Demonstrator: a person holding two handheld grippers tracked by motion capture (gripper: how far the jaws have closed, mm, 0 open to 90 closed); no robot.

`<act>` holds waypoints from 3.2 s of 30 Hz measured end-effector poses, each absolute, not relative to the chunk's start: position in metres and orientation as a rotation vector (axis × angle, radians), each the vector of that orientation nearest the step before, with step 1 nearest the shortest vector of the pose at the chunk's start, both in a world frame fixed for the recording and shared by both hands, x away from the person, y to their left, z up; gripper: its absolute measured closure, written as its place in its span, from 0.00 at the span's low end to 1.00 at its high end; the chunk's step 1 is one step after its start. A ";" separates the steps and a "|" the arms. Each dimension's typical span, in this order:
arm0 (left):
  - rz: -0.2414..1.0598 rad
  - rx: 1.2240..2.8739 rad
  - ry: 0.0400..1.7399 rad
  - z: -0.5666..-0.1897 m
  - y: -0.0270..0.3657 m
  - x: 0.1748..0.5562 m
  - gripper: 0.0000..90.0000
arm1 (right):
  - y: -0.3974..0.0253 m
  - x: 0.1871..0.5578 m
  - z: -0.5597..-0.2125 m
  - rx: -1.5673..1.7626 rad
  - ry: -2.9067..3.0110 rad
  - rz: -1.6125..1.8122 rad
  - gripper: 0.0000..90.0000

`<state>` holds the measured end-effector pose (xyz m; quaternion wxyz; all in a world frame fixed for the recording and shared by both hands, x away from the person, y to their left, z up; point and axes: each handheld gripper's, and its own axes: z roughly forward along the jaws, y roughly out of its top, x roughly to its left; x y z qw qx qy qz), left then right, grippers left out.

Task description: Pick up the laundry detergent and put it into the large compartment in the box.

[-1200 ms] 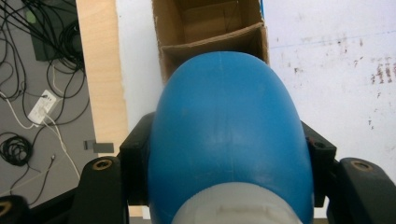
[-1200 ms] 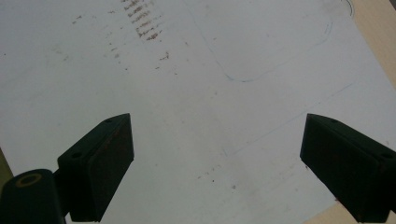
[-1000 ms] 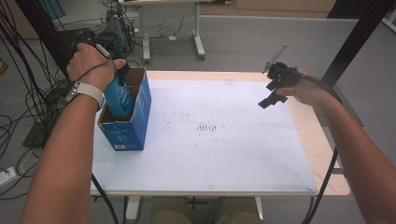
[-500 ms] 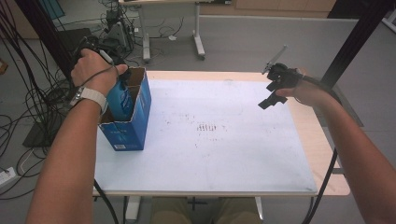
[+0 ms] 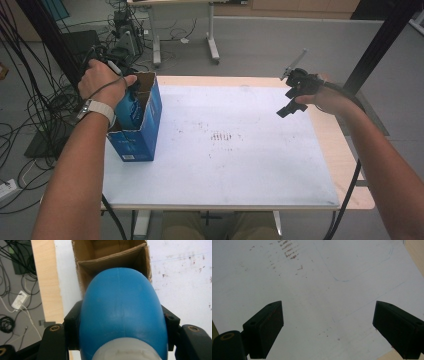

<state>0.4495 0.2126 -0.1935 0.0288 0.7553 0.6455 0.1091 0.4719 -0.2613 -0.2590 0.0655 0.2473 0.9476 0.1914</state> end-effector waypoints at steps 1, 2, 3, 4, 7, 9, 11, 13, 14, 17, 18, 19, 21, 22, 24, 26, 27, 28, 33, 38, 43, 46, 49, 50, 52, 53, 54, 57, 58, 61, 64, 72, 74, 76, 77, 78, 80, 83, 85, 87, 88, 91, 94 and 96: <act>0.341 2.333 1.989 -0.195 0.212 0.449 0.43 | -0.261 0.472 -0.260 0.746 2.860 0.579 0.11; 0.344 2.338 1.988 -0.197 0.212 0.449 0.42 | -0.261 0.472 -0.260 0.746 2.861 0.576 0.11; 0.341 2.342 1.993 -0.199 0.211 0.450 0.42 | -0.261 0.472 -0.260 0.747 2.862 0.575 0.11; 0.339 2.340 1.993 -0.200 0.211 0.450 0.42 | -0.261 0.472 -0.261 0.746 2.863 0.572 0.11; 0.324 2.339 1.993 -0.204 0.212 0.450 0.42 | -0.261 0.472 -0.261 0.748 2.863 0.576 0.11; 0.326 2.338 1.993 -0.206 0.212 0.450 0.42 | -0.262 0.472 -0.262 0.753 2.863 0.573 0.11; 0.328 2.337 1.995 -0.208 0.212 0.450 0.42 | -0.263 0.472 -0.262 0.754 2.863 0.575 0.11; 0.328 2.339 1.996 -0.209 0.212 0.451 0.42 | -0.263 0.472 -0.262 0.757 2.863 0.576 0.11; 0.328 2.341 1.997 -0.210 0.212 0.451 0.42 | -0.263 0.472 -0.262 0.756 2.863 0.573 0.11; 0.338 2.345 1.994 -0.212 0.211 0.452 0.42 | -0.263 0.472 -0.264 0.758 2.863 0.575 0.11; 0.338 2.346 1.992 -0.212 0.211 0.452 0.42 | -0.264 0.471 -0.264 0.762 2.863 0.577 0.11; 0.338 2.347 1.991 -0.212 0.211 0.452 0.42 | -0.264 0.471 -0.264 0.762 2.863 0.577 0.11; 0.339 2.346 1.990 -0.213 0.210 0.453 0.42 | -0.265 0.471 -0.264 0.765 2.863 0.578 0.11; 0.340 2.347 1.988 -0.214 0.210 0.453 0.42 | -0.265 0.471 -0.265 0.766 2.863 0.578 0.11; 0.339 2.348 1.990 -0.215 0.209 0.453 0.42 | -0.266 0.471 -0.264 0.767 2.862 0.581 0.11; 0.339 2.349 1.986 -0.217 0.208 0.454 0.42 | -0.267 0.471 -0.264 0.769 2.861 0.579 0.11; 0.333 2.344 1.990 -0.218 0.209 0.454 0.42 | -0.267 0.471 -0.264 0.770 2.860 0.580 0.11; 0.323 2.337 1.998 -0.219 0.209 0.454 0.42 | -0.268 0.471 -0.264 0.771 2.860 0.580 0.11; 0.323 2.334 2.010 -0.224 0.211 0.453 0.42 | -0.268 0.471 -0.265 0.771 2.861 0.576 0.11; 0.320 2.321 2.022 -0.227 0.213 0.452 0.42 | -0.267 0.471 -0.265 0.769 2.862 0.578 0.11; 0.314 2.309 2.035 -0.232 0.214 0.452 0.42 | -0.267 0.471 -0.266 0.770 2.863 0.576 0.11; 0.313 2.304 2.040 -0.235 0.215 0.452 0.42 | -0.268 0.471 -0.266 0.771 2.863 0.577 0.11; 0.316 2.308 2.042 -0.237 0.216 0.452 0.42 | -0.269 0.471 -0.266 0.774 2.862 0.578 0.11; 0.313 2.307 2.045 -0.238 0.216 0.452 0.42 | -0.270 0.470 -0.267 0.778 2.861 0.579 0.11; 0.309 2.298 2.049 -0.241 0.216 0.452 0.42 | -0.270 0.470 -0.267 0.781 2.860 0.577 0.11; 0.308 2.300 2.047 -0.242 0.217 0.452 0.42 | -0.271 0.471 -0.267 0.781 2.861 0.580 0.11; 0.309 2.300 2.047 -0.243 0.216 0.452 0.42 | -0.271 0.471 -0.267 0.780 2.861 0.578 0.11; 0.308 2.299 2.050 -0.245 0.216 0.452 0.42 | -0.270 0.470 -0.268 0.777 2.862 0.578 0.11; 0.305 2.296 2.053 -0.245 0.216 0.452 0.42 | -0.270 0.470 -0.268 0.777 2.862 0.578 0.11; 0.301 2.292 2.055 -0.247 0.217 0.452 0.42 | -0.270 0.470 -0.268 0.777 2.861 0.579 0.11; 0.308 2.296 2.055 -0.249 0.218 0.452 0.42 | -0.270 0.470 -0.268 0.780 2.862 0.580 0.11; 0.299 2.287 2.062 -0.256 0.220 0.451 0.42 | -0.271 0.470 -0.269 0.784 2.863 0.579 0.11; 0.303 2.292 2.058 -0.257 0.221 0.451 0.42 | -0.271 0.471 -0.269 0.784 2.862 0.576 0.11; 0.304 2.291 2.059 -0.258 0.221 0.451 0.42 | -0.270 0.471 -0.269 0.783 2.864 0.577 0.11; 0.303 2.299 2.056 -0.258 0.221 0.451 0.42 | -0.270 0.471 -0.269 0.782 2.865 0.578 0.11; 0.302 2.292 2.060 -0.258 0.221 0.451 0.42 | -0.270 0.471 -0.269 0.783 2.865 0.578 0.11; 0.304 2.294 2.058 -0.259 0.221 0.451 0.42 | -0.270 0.471 -0.269 0.783 2.865 0.579 0.11; 0.301 2.293 2.061 -0.260 0.220 0.451 0.42 | -0.270 0.471 -0.269 0.783 2.865 0.578 0.11; 0.300 2.295 2.059 -0.261 0.220 0.451 0.42 | -0.270 0.471 -0.269 0.787 2.865 0.578 0.11; 0.296 2.295 2.059 -0.262 0.220 0.452 0.42 | -0.270 0.471 -0.269 0.785 2.865 0.579 0.11; 0.298 2.298 2.058 -0.262 0.220 0.452 0.42 | -0.270 0.471 -0.270 0.784 2.865 0.580 0.11; 0.297 2.296 2.062 -0.264 0.220 0.452 0.42 | -0.270 0.471 -0.270 0.786 2.866 0.576 0.11; 0.292 2.289 2.067 -0.266 0.221 0.452 0.42 | -0.270 0.471 -0.271 0.784 2.869 0.576 0.11; 0.293 2.293 2.066 -0.267 0.222 0.452 0.42 | -0.270 0.471 -0.271 0.784 2.868 0.577 0.11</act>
